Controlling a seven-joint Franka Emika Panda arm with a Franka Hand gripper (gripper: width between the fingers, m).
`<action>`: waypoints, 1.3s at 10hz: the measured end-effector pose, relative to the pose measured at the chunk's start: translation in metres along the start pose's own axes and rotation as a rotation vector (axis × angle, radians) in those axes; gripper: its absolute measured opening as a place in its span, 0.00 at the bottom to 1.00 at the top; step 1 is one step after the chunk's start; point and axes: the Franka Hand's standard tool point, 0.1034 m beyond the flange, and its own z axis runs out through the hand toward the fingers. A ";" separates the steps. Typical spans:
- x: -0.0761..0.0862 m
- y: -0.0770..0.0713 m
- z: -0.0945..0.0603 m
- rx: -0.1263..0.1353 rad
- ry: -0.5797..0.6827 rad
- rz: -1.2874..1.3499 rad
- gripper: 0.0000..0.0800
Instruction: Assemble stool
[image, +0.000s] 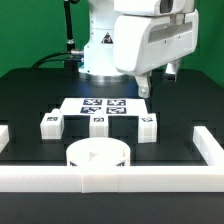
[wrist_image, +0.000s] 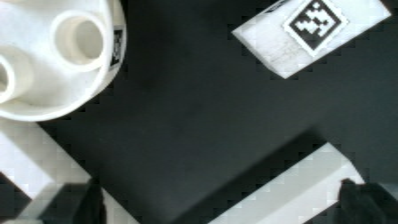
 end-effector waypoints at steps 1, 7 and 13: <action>0.000 0.000 0.000 0.000 0.000 0.000 0.81; -0.026 0.023 0.029 0.002 0.004 -0.086 0.81; -0.036 0.045 0.048 0.013 0.009 -0.094 0.81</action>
Offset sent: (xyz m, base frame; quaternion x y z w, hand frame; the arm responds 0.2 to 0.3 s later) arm 0.0000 0.0000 0.0000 0.0000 0.0000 0.0000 1.0000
